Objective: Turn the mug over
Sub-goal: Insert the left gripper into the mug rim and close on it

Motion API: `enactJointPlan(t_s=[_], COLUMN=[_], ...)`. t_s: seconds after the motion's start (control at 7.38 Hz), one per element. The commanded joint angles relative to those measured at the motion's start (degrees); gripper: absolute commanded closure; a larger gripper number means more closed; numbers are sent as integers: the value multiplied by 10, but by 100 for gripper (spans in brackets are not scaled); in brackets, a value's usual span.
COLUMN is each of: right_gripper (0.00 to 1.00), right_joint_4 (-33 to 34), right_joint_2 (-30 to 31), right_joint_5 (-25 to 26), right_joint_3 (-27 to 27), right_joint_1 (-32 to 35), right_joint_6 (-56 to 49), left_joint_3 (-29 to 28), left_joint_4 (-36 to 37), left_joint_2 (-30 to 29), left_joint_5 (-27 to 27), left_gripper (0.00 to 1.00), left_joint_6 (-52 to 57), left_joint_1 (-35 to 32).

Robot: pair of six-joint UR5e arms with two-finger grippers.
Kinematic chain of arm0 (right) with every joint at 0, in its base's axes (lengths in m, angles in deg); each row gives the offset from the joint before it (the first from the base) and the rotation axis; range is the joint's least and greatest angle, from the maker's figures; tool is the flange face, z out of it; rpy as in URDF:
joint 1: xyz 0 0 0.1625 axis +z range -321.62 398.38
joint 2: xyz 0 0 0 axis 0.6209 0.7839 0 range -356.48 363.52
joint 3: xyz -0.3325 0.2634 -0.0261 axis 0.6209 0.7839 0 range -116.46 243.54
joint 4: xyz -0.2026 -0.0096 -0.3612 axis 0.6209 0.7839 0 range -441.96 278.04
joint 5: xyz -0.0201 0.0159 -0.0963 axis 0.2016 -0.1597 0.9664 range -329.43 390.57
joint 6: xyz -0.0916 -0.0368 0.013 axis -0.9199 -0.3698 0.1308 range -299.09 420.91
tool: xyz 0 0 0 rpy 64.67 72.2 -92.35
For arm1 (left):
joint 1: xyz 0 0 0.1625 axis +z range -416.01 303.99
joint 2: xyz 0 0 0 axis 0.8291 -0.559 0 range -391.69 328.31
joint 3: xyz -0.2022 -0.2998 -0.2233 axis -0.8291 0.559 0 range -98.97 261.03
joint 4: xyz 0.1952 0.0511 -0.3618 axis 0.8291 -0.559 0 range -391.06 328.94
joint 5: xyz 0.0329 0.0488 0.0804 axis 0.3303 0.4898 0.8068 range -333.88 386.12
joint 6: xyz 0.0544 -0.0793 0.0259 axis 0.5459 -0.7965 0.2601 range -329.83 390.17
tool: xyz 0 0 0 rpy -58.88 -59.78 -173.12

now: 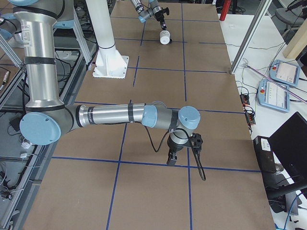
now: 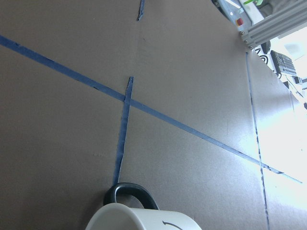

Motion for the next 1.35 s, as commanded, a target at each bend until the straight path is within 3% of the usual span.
enactJointPlan(t_s=[0.0,0.14,0.27,0.41,0.68,1.22], right_gripper=[0,0,0,0,0,0], right_joint_4=[0,0,0,0,0,0], right_joint_2=[0,0,0,0,0,0], right_joint_5=[0,0,0,0,0,0], right_joint_3=[0,0,0,0,0,0], right_joint_1=[0,0,0,0,0,0], right_joint_6=[0,0,0,0,0,0], left_joint_3=[-19,-26,-44,-45,-44,-33], left_joint_4=[-24,-37,-53,-56,-56,-52], left_joint_2=[-21,-25,-27,-32,-69,-135], left_joint_5=[15,14,4,-19,-24,-24], left_gripper=[16,46,92,100,100,100], left_joint_6=[0,-1,-3,-23,-103,-124], left_joint_1=[15,15,15,15,13,12])
